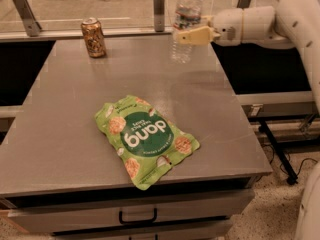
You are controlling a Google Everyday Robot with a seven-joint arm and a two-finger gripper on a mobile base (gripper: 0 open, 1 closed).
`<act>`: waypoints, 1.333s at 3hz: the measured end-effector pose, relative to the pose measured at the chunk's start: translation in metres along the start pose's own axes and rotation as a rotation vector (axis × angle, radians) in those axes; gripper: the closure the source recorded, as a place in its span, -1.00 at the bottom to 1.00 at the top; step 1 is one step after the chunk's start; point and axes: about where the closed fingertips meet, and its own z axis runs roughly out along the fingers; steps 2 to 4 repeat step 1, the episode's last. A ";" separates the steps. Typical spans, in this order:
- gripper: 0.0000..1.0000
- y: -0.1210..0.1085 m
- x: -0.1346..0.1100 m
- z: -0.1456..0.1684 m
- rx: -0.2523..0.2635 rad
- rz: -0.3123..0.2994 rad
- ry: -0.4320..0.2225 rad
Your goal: Pick water bottle
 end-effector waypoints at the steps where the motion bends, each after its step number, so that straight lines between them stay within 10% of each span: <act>1: 1.00 0.059 -0.052 0.026 -0.171 -0.070 -0.015; 4: 1.00 0.059 -0.052 0.026 -0.171 -0.070 -0.015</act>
Offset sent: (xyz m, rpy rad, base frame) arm 0.0000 0.0000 0.0000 0.0000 0.0000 0.0000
